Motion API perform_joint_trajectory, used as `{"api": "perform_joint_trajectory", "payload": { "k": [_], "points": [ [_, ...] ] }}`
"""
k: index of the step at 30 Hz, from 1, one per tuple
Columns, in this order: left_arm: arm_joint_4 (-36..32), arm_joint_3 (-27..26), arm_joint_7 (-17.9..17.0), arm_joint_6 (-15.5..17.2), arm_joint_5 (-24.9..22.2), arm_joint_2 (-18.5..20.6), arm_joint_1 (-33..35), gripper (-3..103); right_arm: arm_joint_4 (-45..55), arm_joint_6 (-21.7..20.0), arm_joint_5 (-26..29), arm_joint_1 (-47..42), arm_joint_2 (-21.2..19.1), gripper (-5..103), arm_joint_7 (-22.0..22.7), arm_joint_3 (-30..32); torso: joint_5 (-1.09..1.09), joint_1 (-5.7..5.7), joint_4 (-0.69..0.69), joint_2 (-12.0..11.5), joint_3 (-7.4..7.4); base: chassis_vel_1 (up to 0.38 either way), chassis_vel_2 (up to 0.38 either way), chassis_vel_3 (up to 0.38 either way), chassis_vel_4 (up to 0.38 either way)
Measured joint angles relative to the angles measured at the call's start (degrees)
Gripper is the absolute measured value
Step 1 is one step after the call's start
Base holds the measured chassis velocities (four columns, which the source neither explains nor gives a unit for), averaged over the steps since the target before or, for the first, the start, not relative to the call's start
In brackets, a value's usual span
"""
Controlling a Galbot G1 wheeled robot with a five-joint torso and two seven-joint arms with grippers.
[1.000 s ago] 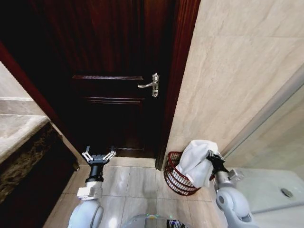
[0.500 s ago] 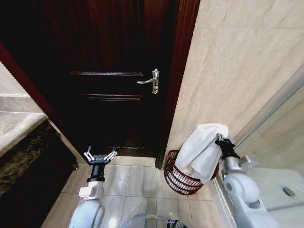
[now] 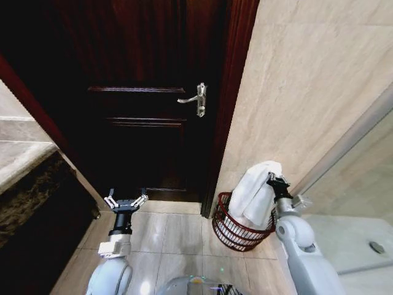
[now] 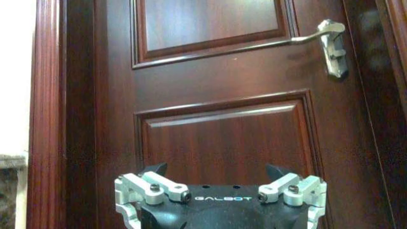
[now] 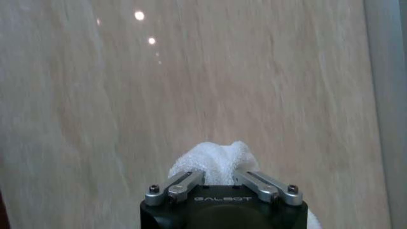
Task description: Discard the used towel into the hamper.
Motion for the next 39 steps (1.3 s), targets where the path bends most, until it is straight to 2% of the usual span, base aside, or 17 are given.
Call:
{"api": "perform_joint_trajectory", "payload": {
  "k": [5, 8, 10, 13, 20, 34, 39],
  "points": [
    [0.51, 0.22, 0.00, 0.08, -0.13, 0.01, -0.31, 100, 0.23, -0.95, 0.21, -2.10, 0.49, 5, 0.07, -0.05, 0.00, -0.40, 0.00, -0.90, -0.51, 0.000, 0.000, 0.000, 0.000],
    [0.78, 0.28, 0.02, 0.14, -0.42, 0.01, -0.60, 100, 1.78, -5.04, 1.02, -4.16, -0.10, 5, 0.57, 0.13, 0.00, -0.74, 0.00, -1.82, -1.09, 0.000, 0.000, 0.000, 0.000],
    [0.85, 0.30, 0.03, 0.16, -0.49, 0.01, -0.67, 100, 2.27, -6.31, 1.36, -4.65, -0.47, 5, 0.58, 0.35, 0.01, -0.84, 0.00, -2.07, -1.23, 0.000, 0.000, 0.000, 0.000],
    [1.38, 0.39, 0.03, 0.16, -0.59, -0.01, -0.92, 100, 4.11, -11.67, 3.80, -5.84, -2.00, 5, 0.75, 1.13, 0.00, -1.28, 0.00, -3.02, -1.77, 0.000, 0.000, 0.000, 0.000],
    [2.25, 0.91, -0.11, 0.07, -0.62, -0.03, -1.29, 100, 3.66, -16.66, 5.37, -5.66, -3.63, 5, 1.41, 1.39, 0.00, -1.86, 0.00, -4.58, -2.72, 0.000, 0.000, 0.000, 0.000],
    [3.03, 0.92, -0.30, -0.08, -1.44, 0.26, -1.78, 100, 1.54, -17.82, 5.19, -5.27, -3.40, 5, -0.09, 0.84, 0.00, -2.43, 0.00, -5.86, -3.42, 0.000, 0.000, 0.000, 0.000],
    [3.11, 0.99, -0.12, -0.07, -1.41, 0.27, -1.79, 100, 1.59, -19.13, 4.88, -5.50, -3.78, 5, -0.12, 0.81, 0.00, -2.97, 0.00, -7.10, -4.09, 0.000, 0.000, 0.000, 0.000]
  ]
}}
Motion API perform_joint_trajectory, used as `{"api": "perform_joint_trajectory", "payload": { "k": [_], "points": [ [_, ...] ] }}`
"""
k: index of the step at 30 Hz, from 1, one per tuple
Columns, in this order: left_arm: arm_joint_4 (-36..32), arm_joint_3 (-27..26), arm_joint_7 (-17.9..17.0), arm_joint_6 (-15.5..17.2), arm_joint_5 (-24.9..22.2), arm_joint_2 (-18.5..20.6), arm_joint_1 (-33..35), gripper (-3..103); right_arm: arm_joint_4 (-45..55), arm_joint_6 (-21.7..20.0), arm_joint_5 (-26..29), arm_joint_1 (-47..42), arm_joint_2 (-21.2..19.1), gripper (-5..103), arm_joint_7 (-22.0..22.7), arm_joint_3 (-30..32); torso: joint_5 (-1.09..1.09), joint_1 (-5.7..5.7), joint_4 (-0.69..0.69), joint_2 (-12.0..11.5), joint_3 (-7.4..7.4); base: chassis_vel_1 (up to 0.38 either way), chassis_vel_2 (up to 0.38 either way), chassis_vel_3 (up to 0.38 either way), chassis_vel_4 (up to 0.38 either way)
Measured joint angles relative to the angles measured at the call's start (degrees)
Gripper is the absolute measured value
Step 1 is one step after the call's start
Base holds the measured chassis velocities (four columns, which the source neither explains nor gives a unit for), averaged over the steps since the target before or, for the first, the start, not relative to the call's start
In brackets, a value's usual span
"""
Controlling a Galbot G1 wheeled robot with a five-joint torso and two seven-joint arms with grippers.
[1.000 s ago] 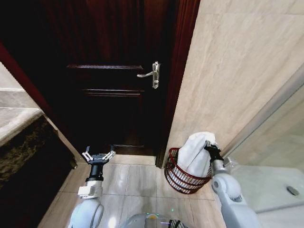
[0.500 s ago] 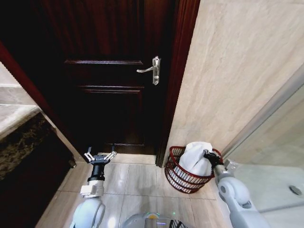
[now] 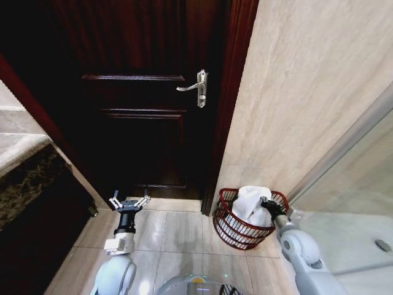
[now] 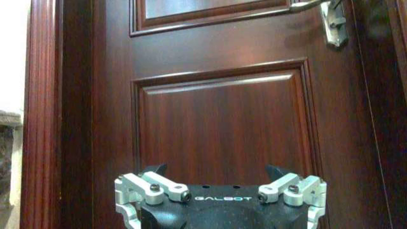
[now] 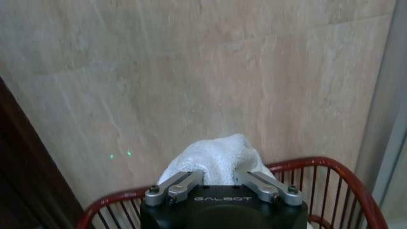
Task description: Discard the used towel into the hamper.
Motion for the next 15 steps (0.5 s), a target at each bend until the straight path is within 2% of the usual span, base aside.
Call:
{"api": "perform_joint_trajectory", "payload": {
  "k": [3, 6, 7, 11, 12, 13, 15],
  "points": [
    [0.05, -0.02, 0.00, 0.00, 0.01, 0.00, -0.07, 100, 0.34, -2.22, 0.16, 0.01, -0.76, 5, 0.05, 0.07, 0.00, -0.28, 0.00, -0.67, -0.37, 0.000, 0.000, 0.000, 0.000],
    [0.05, 0.01, 0.00, 0.00, 0.02, -0.01, 0.01, 100, 0.81, -6.85, 1.06, 0.36, -1.93, 5, 0.03, 0.61, -0.01, -0.69, 0.00, -1.64, -0.94, 0.000, 0.000, 0.000, 0.000],
    [0.05, 0.01, 0.00, 0.00, 0.02, -0.01, 0.01, 100, 0.81, -6.85, 1.06, 0.36, -1.93, 5, 0.03, 0.61, -0.01, -0.69, 0.00, -1.64, -0.94, 0.000, 0.000, 0.000, 0.000],
    [0.05, -0.44, -0.01, -0.13, -0.05, 0.11, 0.17, 100, 0.59, -13.96, 3.45, 1.57, -3.26, 5, -1.23, 1.09, -0.01, -1.07, 0.00, -2.77, -1.71, 0.000, 0.000, 0.000, 0.000],
    [0.05, -0.44, -0.01, -0.13, -0.05, 0.11, 0.17, 100, 0.59, -13.96, 3.45, 1.57, -3.26, 5, -1.23, 1.09, -0.01, -1.07, 0.00, -2.77, -1.71, 0.000, 0.000, 0.000, 0.000],
    [0.05, -0.68, -0.01, -0.24, -0.10, 0.17, 0.23, 100, -0.15, -16.17, 4.20, 2.51, -3.58, 5, -1.54, 1.04, 0.00, -1.23, 0.00, -3.15, -1.92, 0.000, 0.000, 0.000, 0.000],
    [0.05, -1.08, 0.00, -0.51, -0.17, 0.31, 0.32, 100, -1.84, -17.97, 4.75, 4.12, -4.09, 5, -1.95, 0.44, 0.00, -1.42, 0.00, -3.71, -2.28, 0.000, 0.000, 0.000, 0.000]
  ]
}}
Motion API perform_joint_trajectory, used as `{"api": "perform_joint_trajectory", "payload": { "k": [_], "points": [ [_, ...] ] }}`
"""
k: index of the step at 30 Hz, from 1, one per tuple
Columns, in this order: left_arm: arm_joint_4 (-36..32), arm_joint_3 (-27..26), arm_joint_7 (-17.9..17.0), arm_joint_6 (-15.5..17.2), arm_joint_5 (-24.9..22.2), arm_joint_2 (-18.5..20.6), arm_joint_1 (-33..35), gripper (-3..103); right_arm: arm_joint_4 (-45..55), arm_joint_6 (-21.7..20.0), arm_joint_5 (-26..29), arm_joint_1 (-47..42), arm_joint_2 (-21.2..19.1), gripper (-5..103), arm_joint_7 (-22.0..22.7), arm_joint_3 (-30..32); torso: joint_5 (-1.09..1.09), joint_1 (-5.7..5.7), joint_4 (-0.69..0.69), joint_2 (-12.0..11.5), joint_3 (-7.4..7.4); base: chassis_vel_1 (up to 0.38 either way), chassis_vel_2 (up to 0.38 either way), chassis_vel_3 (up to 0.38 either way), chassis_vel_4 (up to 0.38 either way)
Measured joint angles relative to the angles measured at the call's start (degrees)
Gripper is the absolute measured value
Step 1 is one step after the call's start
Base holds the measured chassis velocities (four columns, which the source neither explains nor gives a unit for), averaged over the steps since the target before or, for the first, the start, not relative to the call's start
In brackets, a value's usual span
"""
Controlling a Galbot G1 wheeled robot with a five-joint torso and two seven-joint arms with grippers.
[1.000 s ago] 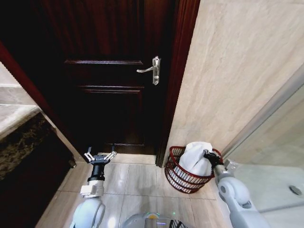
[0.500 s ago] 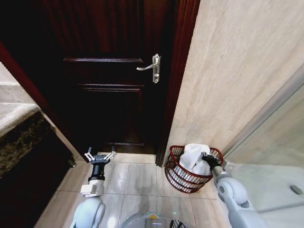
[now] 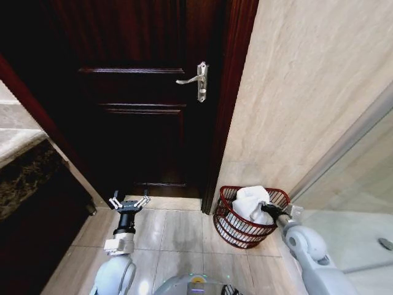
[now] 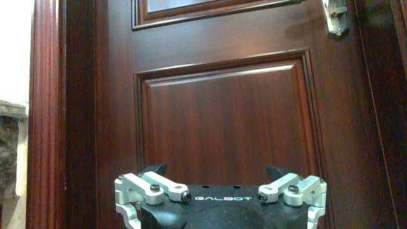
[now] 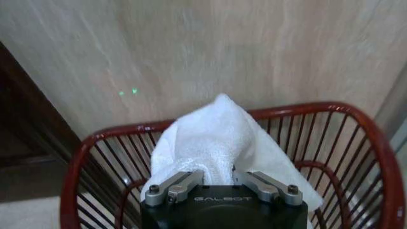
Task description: Discard the used towel into the hamper.
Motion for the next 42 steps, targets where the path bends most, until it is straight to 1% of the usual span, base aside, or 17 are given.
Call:
{"api": "perform_joint_trajectory", "payload": {
  "k": [7, 21, 22, 23, 24, 25, 26, 28, 29, 32, 34, 36, 37, 39, 40, 41, 42],
  "points": [
    [0.02, -0.94, 0.04, -0.66, -0.49, 0.22, 0.11, 100, -6.02, -1.34, 0.33, 4.74, -0.87, 5, -0.05, -2.14, 0.01, -0.26, 0.01, -0.88, -0.62, 0.000, 0.000, 0.000, 0.000],
    [-0.03, -1.03, 0.09, -0.29, -0.72, 0.31, -0.20, 100, -12.38, -1.18, 1.03, 5.39, -0.31, 5, -0.79, -2.42, 0.00, -0.18, 0.00, -0.73, -0.57, 0.000, 0.000, 0.000, 0.000],
    [-0.06, -0.83, 0.09, -0.19, -0.67, 0.32, -0.26, 100, -12.13, -1.17, 0.82, 5.14, -0.34, 2, -0.84, -2.27, 0.00, -0.18, 0.00, -0.70, -0.56, 0.000, 0.000, 0.000, 0.000],
    [-0.09, -0.66, 0.09, -0.13, -0.62, 0.31, -0.33, 100, -11.70, -1.16, 0.44, 4.87, -0.37, 6, -0.91, -2.15, 0.01, -0.17, 0.00, -0.68, -0.54, 0.000, 0.000, 0.000, 0.000],
    [-0.09, -0.66, 0.09, -0.13, -0.62, 0.31, -0.33, 100, -11.70, -1.16, 0.44, 4.87, -0.37, 6, -0.91, -2.15, 0.01, -0.17, 0.00, -0.68, -0.54, 0.000, 0.000, 0.000, 0.000],
    [-0.13, -0.45, 0.09, -0.04, -0.54, 0.27, -0.37, 100, -10.83, -1.15, -0.01, 4.52, -0.43, 11, -0.76, -1.98, 0.01, -0.15, 0.00, -0.65, -0.52, 0.000, 0.000, 0.000, 0.000],
    [-0.14, -0.34, 0.09, 0.02, -0.50, 0.24, -0.41, 100, -9.86, -1.13, -0.33, 4.21, -0.44, 11, -0.41, -1.79, 0.00, -0.14, 0.00, -0.63, -0.51, 0.000, 0.000, 0.000, 0.000],
    [-0.19, -0.22, 0.08, 0.10, -0.45, 0.18, -0.42, 100, -8.20, -1.11, -0.51, 3.68, -0.50, 21, 0.21, -1.42, 0.00, -0.13, 0.00, -0.60, -0.50, 0.000, 0.000, 0.000, 0.000],
    [-0.19, -0.22, 0.08, 0.10, -0.45, 0.18, -0.42, 100, -8.20, -1.11, -0.51, 3.68, -0.50, 21, 0.21, -1.42, 0.00, -0.13, 0.00, -0.60, -0.50, 0.000, 0.000, 0.000, 0.000],
    [-0.41, -0.07, 0.06, 0.16, -0.39, 0.01, -0.38, 100, -3.00, -1.07, -0.58, 1.97, -0.78, 38, 1.86, -0.09, 0.00, -0.12, 0.00, -0.54, -0.46, 0.000, 0.000, 0.000, 0.000],
    [-0.45, -0.05, 0.05, 0.16, -0.39, -0.06, -0.36, 100, -1.08, -1.05, -0.39, 1.21, -0.87, 38, 2.92, 0.41, -0.02, -0.11, 0.00, -0.51, -0.45, 0.000, 0.000, 0.000, 0.000],
    [-0.70, -0.03, 0.04, 0.16, -0.38, -0.13, -0.27, 100, 2.12, -0.99, 0.37, -0.40, -0.97, 49, 5.30, 1.12, 0.00, -0.09, 0.00, -0.48, -0.43, 0.000, 0.000, 0.000, 0.000],
    [-0.70, -0.03, 0.04, 0.16, -0.38, -0.13, -0.27, 100, 2.12, -0.99, 0.37, -0.40, -0.97, 49, 5.30, 1.12, 0.00, -0.09, 0.00, -0.48, -0.43, 0.000, 0.000, 0.000, 0.000],
    [-0.92, -0.03, 0.04, 0.16, -0.38, -0.21, -0.11, 100, 4.43, -0.52, 0.41, -1.79, -1.15, 60, 6.24, 1.82, 0.00, -0.08, 0.00, -0.46, -0.41, 0.000, 0.000, 0.000, 0.000],
    [-1.00, -0.06, 0.04, 0.15, -0.38, -0.21, -0.04, 100, 5.26, -0.38, 0.40, -2.30, -1.32, 60, 6.36, 2.07, 0.00, -0.08, -0.01, -0.45, -0.41, 0.000, 0.000, 0.000, 0.000],
    [-1.07, -0.16, 0.04, 0.13, -0.39, -0.21, 0.04, 100, 6.32, -0.28, 0.34, -2.91, -1.72, 66, 6.55, 2.29, 0.00, -0.08, -0.01, -0.43, -0.40, 0.000, 0.000, 0.000, 0.000],
    [-1.07, -0.16, 0.04, 0.13, -0.39, -0.21, 0.04, 100, 6.32, -0.28, 0.34, -2.91, -1.72, 66, 6.55, 2.29, 0.00, -0.08, -0.01, -0.43, -0.40, 0.000, 0.000, 0.000, 0.000]
  ]
}}
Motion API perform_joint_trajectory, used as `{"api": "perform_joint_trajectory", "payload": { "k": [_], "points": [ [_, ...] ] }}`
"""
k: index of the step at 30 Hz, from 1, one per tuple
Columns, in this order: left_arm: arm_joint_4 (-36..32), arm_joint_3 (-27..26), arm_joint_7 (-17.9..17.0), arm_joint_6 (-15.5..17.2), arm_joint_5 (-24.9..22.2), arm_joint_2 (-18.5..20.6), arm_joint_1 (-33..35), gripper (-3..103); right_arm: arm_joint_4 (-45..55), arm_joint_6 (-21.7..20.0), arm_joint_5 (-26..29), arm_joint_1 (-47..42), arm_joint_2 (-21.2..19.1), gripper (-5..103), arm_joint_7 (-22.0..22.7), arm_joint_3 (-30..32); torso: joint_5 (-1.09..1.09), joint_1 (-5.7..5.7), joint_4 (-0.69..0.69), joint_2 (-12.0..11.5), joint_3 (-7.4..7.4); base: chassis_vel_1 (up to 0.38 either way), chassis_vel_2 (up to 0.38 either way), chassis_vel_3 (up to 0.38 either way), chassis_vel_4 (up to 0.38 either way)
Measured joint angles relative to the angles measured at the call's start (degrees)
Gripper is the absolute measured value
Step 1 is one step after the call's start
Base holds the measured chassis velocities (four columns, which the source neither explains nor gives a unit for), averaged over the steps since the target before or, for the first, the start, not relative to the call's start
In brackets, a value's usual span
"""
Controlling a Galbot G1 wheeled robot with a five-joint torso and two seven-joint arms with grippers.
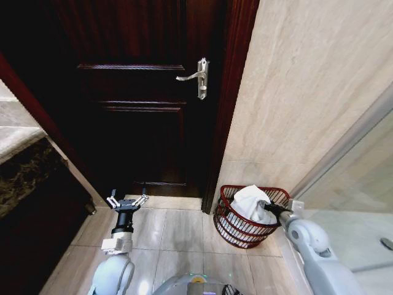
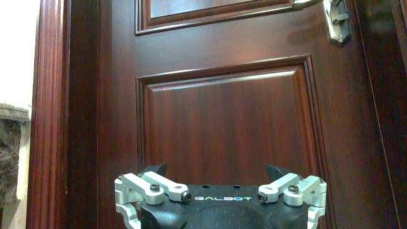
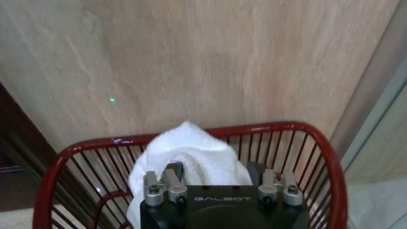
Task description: Discard the used towel into the hamper.
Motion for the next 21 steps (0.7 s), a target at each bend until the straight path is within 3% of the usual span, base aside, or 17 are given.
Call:
{"api": "perform_joint_trajectory", "payload": {
  "k": [4, 8, 21],
  "points": [
    [-0.03, -0.48, -0.04, -0.09, -0.23, -0.02, 0.02, 100, 2.34, 0.05, 0.03, -0.40, -1.49, 87, 0.77, 0.08, 0.00, 0.01, 0.00, 0.02, 0.03, 0.000, 0.000, 0.000, 0.000],
    [0.28, -0.64, -0.09, -0.32, -0.31, -0.08, 0.00, 100, 0.44, -0.43, 0.97, 2.80, -2.56, 99, 0.73, -1.53, -0.02, 0.02, 0.00, 0.06, 0.04, 0.000, 0.000, 0.000, 0.000],
    [1.15, -0.99, -0.43, -0.05, -0.59, -0.12, -0.56, 100, -17.38, -0.76, 8.87, 11.31, -5.03, 100, 1.42, -9.91, 0.01, 0.04, 0.01, 0.08, 0.07, 0.000, 0.000, 0.000, 0.000]
  ]
}}
